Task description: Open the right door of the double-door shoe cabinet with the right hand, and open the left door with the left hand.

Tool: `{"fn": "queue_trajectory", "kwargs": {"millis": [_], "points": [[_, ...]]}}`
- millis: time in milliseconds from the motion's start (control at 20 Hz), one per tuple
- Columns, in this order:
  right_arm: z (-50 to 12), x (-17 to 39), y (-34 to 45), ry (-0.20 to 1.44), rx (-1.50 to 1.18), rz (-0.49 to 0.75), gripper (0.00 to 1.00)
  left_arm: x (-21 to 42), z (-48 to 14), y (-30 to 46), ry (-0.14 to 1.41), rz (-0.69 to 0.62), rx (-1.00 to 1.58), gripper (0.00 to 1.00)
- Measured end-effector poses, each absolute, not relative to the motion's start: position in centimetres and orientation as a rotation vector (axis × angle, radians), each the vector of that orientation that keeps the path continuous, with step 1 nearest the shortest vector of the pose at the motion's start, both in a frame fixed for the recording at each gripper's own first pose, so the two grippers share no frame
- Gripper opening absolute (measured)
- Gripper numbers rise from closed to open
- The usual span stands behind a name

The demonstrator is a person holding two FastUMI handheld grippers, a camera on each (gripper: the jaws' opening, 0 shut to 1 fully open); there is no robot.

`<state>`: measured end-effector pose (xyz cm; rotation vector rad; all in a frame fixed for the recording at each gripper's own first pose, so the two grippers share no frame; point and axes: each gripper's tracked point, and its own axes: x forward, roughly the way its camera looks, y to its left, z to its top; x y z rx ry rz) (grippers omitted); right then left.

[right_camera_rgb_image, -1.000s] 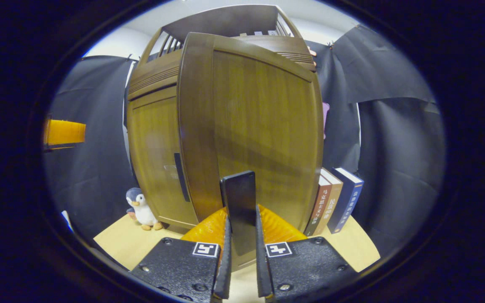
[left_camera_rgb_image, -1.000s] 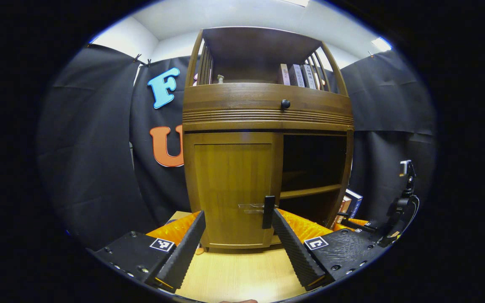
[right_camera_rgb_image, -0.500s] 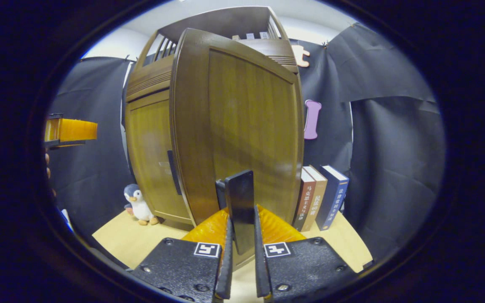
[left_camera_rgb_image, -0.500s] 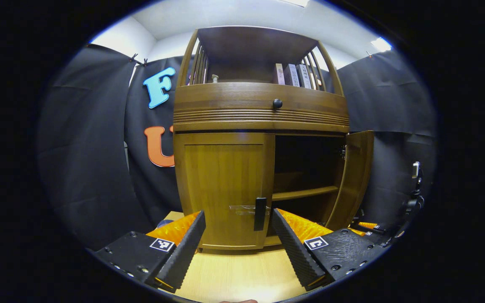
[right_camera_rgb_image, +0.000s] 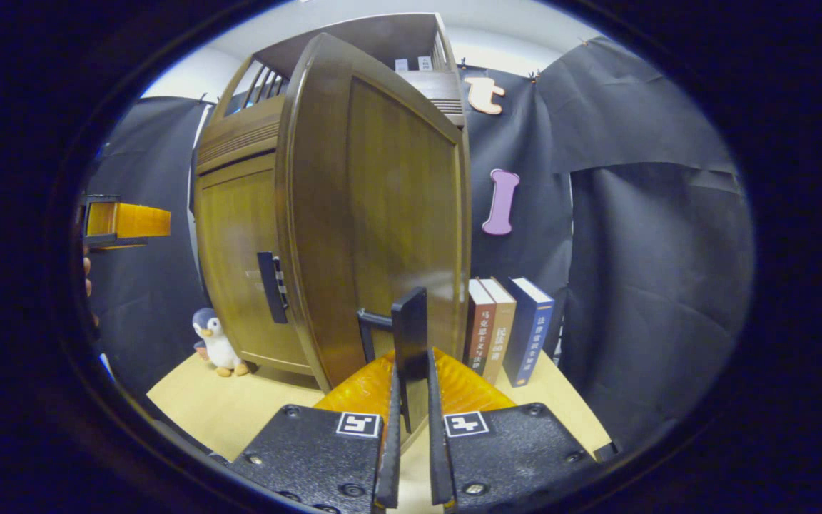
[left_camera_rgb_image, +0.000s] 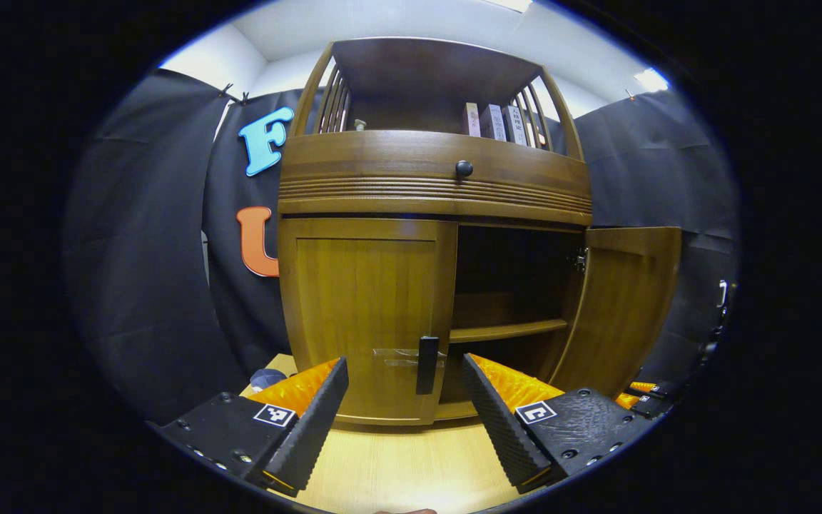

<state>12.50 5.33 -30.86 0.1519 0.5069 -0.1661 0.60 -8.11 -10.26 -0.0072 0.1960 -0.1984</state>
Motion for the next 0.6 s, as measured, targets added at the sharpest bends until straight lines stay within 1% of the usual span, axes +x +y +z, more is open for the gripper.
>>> {"fn": "queue_trajectory", "kwargs": {"millis": [250,300,350,400,600], "points": [[-30.9,12.2,3.9,0.52,0.176,-0.26,0.14,1.3,-11.4,-9.1,0.227,-0.212,-0.023,0.95],[-31.2,12.2,3.6,0.53,0.188,-0.282,0.14,1.5,-11.6,-9.3,0.231,-0.216,-0.019,0.83],[-31.1,12.1,3.5,0.534,0.197,-0.293,0.12,1.7,-11.8,-9.5,0.233,-0.219,-0.015,0.94],[-31.3,12.2,3.7,0.539,0.205,-0.287,0.09,1.8,-12.0,-9.7,0.237,-0.223,-0.012,0.94],[-31.2,11.6,3.3,0.546,0.193,-0.294,0.09,2.6,-13.1,-10.3,0.246,-0.242,-0.002,0.95]]}}
